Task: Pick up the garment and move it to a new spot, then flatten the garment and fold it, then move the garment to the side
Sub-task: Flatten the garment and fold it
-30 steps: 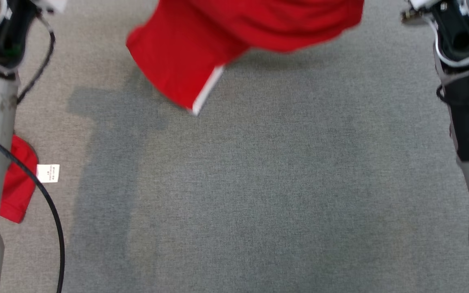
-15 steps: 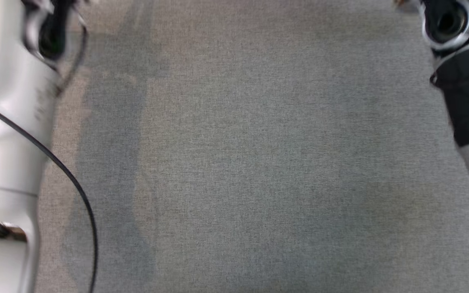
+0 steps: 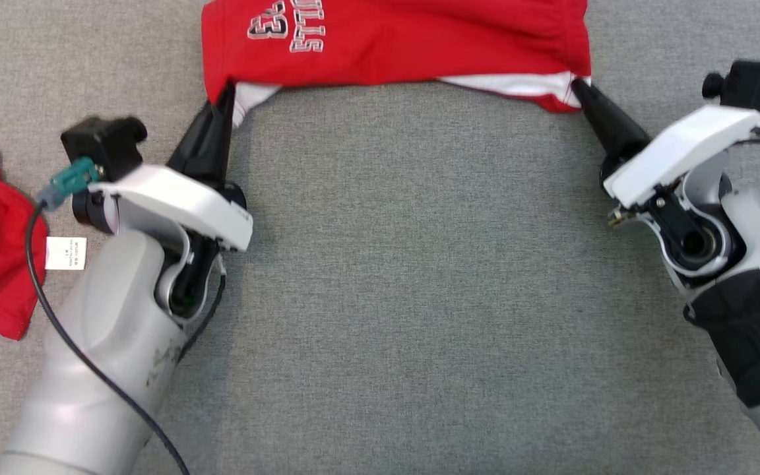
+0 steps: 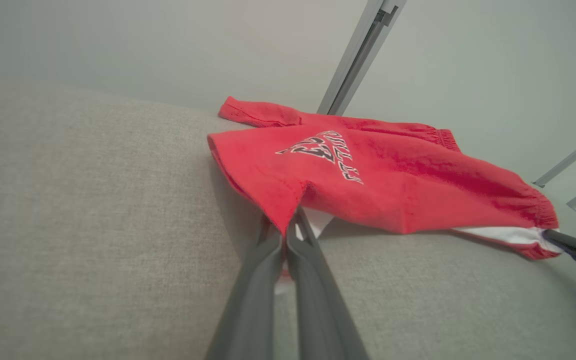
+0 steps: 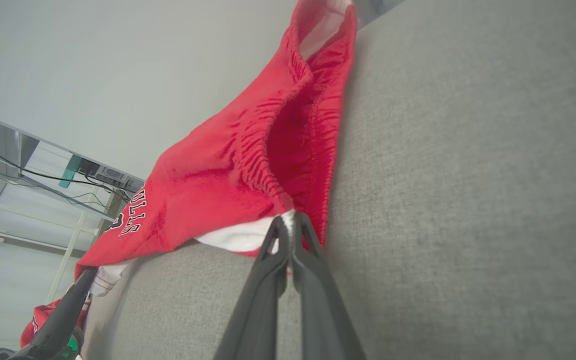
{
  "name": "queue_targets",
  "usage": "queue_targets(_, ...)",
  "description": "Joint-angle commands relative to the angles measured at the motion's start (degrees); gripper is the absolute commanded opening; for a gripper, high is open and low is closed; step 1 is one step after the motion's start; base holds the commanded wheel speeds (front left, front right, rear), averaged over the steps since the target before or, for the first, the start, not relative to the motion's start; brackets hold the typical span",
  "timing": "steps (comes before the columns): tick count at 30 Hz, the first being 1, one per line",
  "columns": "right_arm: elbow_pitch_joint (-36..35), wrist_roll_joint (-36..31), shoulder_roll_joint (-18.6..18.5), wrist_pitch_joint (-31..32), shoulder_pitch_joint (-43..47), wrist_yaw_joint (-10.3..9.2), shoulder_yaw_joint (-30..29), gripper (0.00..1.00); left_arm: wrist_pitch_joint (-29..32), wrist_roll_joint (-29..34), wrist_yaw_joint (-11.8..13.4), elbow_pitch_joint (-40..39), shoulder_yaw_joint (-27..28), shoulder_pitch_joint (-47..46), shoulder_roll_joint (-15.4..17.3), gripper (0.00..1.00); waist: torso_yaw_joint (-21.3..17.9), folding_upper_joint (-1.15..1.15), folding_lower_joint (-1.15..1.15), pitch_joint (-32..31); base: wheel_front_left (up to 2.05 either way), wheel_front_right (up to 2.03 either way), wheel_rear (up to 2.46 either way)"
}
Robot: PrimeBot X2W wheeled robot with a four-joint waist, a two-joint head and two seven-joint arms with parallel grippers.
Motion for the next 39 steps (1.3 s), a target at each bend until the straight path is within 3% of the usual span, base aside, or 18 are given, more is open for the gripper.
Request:
queue_targets(1, -0.2, 1.3, -0.4, 0.6, 4.2, -0.04, 0.9, 0.0, -0.3, -0.4, -0.1, -1.1, 0.1, 1.6, 0.5, 0.0, -0.2, 0.0, 0.0, -0.3, 0.0, 0.0, 0.0)
queue_targets(11, -8.5, 6.2, -3.7, -2.7, 16.3, -0.24, 1.3, 0.0, 2.4, -1.3, 4.0, -13.3, 0.2, 15.2, 5.1, 0.0, -1.4, 0.0, 0.0, -3.0, 0.0, 0.0, 0.0)
queue_targets(23, -13.0, 7.9, -4.3, -8.1, 29.6, -0.23, 1.6, 0.0, 6.7, -3.2, 10.7, -29.8, -0.8, 33.8, 9.4, 0.0, -0.2, 0.0, 0.0, -10.0, 0.0, 0.0, 0.0)
queue_targets(39, -17.1, 8.0, -5.0, -8.6, 46.7, -0.23, -1.1, 0.0, 12.8, -7.6, 16.3, -39.8, -1.5, 48.9, 13.2, 0.0, -1.0, 0.0, 0.0, -16.7, 0.0, 0.0, 0.0)
